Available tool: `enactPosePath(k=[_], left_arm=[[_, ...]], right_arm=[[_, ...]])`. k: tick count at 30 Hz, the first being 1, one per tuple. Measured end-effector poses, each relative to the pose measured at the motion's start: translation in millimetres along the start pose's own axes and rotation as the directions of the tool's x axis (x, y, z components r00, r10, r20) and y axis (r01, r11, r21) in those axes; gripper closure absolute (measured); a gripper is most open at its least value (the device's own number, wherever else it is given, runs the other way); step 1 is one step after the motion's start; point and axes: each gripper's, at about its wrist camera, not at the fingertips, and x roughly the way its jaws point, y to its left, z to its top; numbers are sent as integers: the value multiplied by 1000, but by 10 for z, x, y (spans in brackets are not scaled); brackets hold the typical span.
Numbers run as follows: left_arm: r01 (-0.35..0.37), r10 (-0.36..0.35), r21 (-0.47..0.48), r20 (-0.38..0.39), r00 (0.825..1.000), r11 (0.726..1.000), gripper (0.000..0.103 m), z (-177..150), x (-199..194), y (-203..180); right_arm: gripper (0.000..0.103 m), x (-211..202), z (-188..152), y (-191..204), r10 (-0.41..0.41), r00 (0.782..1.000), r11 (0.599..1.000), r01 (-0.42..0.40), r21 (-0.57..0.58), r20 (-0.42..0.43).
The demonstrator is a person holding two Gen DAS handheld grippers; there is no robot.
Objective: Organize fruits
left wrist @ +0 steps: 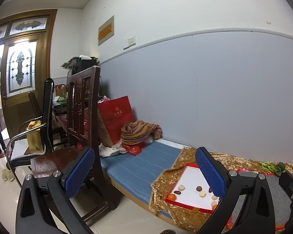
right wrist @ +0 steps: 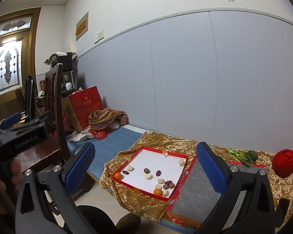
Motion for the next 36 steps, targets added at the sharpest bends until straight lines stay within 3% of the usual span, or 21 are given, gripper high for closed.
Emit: enactPosePath(k=[6,21,36], left_arm=[[13,-13,6,5,1000,1000,0,-14,-16,-54],[11,-12,25,18,1000,1000,0,-18,-53,-40],[75,-76,59,3,997,995,0,-67,-74,-275]], right_arm=[[0,-20,-36,13,-14,1000,1000,13,-26,-3],[0,96,0,-116,-20,999,999,22,43,-41],[0,-137,-1,-214,-67,998,997,67,26,-1]])
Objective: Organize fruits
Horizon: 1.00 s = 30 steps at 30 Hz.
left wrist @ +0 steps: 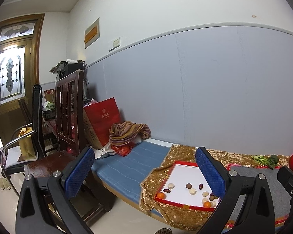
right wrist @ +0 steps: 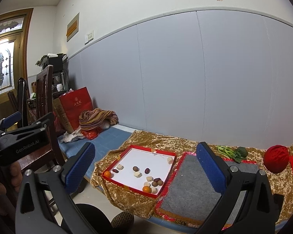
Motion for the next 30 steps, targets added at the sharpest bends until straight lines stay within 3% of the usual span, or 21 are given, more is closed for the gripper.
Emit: enactPosePath(k=[30], left_arm=[[-11,10,-39,-7,1000,999,0,-20,42,179]], right_arm=[[0,16,-64,387,56,998,996,-57,-66,-20]])
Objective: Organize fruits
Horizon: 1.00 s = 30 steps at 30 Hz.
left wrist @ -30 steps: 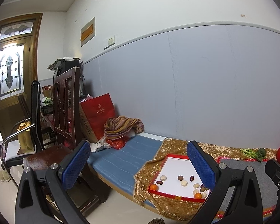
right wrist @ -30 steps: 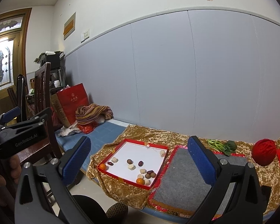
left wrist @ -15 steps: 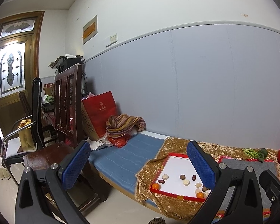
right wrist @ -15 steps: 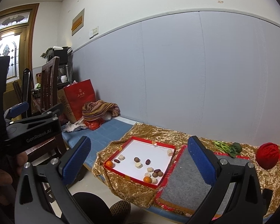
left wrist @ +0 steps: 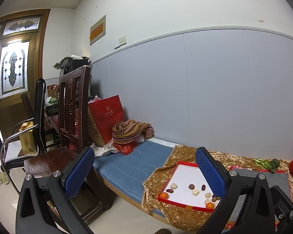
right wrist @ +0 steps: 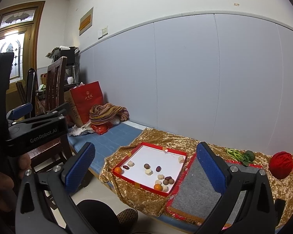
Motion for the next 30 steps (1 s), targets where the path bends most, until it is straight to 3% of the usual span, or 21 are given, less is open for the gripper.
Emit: enactPosePath(k=[30], left_arm=[[2,-1,-9,13,1000,1000,0,1,-25,-30]], right_arm=[[0,-25,18,105,7,1000,1000,-7,-6,-4]])
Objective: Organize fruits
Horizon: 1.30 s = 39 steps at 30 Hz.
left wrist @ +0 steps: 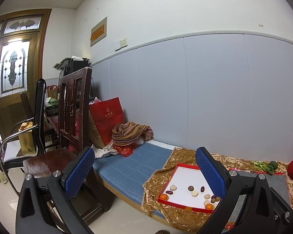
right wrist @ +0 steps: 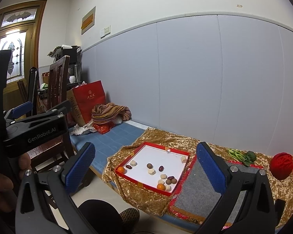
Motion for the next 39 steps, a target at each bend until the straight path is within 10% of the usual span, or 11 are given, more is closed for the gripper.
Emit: enactPosePath(k=[39], left_arm=[[21,-21,28,-4,1000,999,0,22,102,-306]], right_arm=[[0,141,1,-86,-7,1000,1000,7,7,-6]])
